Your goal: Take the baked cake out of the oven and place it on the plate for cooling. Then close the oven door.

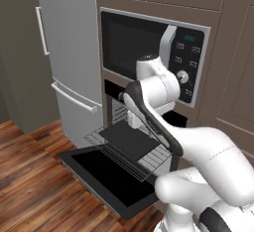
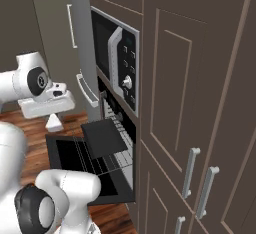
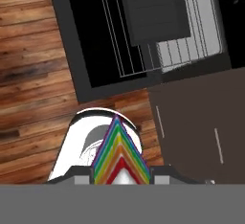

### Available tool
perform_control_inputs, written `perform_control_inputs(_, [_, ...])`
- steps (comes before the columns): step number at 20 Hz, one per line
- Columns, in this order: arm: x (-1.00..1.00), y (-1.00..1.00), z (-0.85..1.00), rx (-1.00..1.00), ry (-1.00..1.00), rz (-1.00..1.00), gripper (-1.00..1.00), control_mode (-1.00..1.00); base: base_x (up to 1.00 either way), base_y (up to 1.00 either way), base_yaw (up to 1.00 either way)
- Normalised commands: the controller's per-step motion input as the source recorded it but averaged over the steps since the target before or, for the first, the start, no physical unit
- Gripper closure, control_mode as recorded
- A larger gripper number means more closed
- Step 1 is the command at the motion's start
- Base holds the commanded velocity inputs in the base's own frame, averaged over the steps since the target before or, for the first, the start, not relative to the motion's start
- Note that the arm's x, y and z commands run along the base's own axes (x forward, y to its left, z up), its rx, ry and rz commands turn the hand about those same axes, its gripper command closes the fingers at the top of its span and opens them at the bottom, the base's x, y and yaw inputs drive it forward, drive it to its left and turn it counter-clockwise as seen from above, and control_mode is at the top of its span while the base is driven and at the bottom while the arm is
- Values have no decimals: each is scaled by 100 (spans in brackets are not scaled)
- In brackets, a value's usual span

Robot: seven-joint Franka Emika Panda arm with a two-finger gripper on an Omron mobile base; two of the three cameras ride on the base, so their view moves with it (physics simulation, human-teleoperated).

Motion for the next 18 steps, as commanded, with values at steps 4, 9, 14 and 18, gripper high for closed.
perform_control_inputs(4, [-99,-51,-2,8,-6,-20,100,-100,0,0,0])
perform_control_inputs(9, [-37,-24,0,1,-5,-18,100,-100,0,0,0])
perform_control_inputs(14, [0,-11,4,0,-2,-13,100,-100,0,0,0])
perform_control_inputs(18, [0,-4,2,0,0,-7,100,-100,0,0,0])
